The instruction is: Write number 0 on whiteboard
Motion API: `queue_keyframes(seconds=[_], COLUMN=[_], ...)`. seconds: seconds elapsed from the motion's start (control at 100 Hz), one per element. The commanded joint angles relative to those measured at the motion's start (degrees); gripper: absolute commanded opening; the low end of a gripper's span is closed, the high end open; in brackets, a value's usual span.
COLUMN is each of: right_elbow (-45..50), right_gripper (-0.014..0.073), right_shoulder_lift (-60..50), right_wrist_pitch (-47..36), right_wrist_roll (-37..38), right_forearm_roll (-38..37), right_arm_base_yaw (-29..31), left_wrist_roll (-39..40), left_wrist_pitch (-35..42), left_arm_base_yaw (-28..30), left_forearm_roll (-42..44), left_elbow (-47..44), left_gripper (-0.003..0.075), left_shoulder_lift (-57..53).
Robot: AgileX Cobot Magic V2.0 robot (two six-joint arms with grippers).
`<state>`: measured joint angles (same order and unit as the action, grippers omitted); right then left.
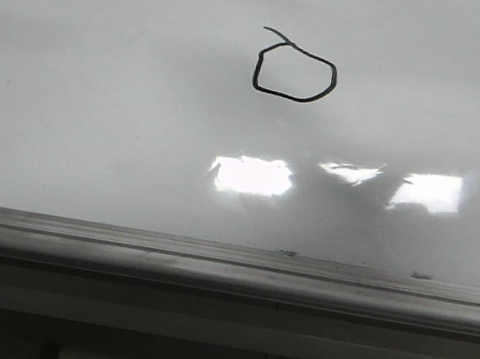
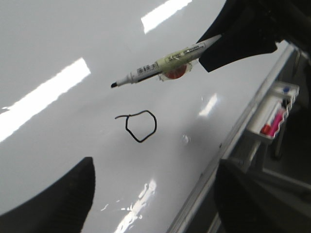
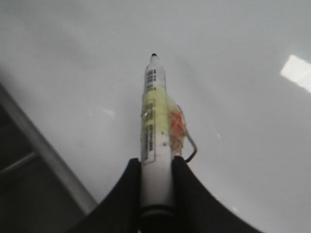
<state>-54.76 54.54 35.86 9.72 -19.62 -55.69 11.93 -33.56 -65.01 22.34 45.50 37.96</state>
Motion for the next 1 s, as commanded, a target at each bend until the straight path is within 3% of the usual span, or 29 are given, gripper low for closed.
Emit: queue_keyframes(seconds=[0.0,0.16,0.34,0.67,0.86,0.99], right_elbow=[-1.9,-1.9,-3.1,-6.5,-6.5,-6.5], right_gripper=[-0.0049,-0.0049,-0.0049,-0.0049,-0.0049,-0.0049], right_shoulder_lift=[0.4,1.3,1.7,4.4,4.7,4.7], right_wrist_pitch=[-1.6,1.6,2.4,4.0,4.0,4.0], right_wrist_roll=[-5.0,-5.4,-5.4,-6.4,-6.4,-6.4], right_forearm_roll=[3.8,3.9,3.9,3.9,4.0,4.0], right_arm_base_yaw=[-2.4,-7.8,-12.7,-15.4,-17.3,-19.1], left_wrist_roll=[-9.0,-21.8,-32.1,-33.3,-33.3,-33.2], left_wrist_pitch=[-1.6,-9.8,-14.4,-14.9,-15.1,-16.4], left_arm_base_yaw=[0.0,0.0,0.0,0.0,0.0,0.0], left_forearm_roll=[-4.6,-11.8,-20.2,-22.3,-22.3,-22.3], left_elbow=[5.6,12.3,16.1,17.1,17.1,17.1], left_gripper=[0.0506,0.0419,0.04,0.04,0.0336,0.0334], left_shoulder_lift=[4.8,11.9,17.7,20.7,20.7,20.7])
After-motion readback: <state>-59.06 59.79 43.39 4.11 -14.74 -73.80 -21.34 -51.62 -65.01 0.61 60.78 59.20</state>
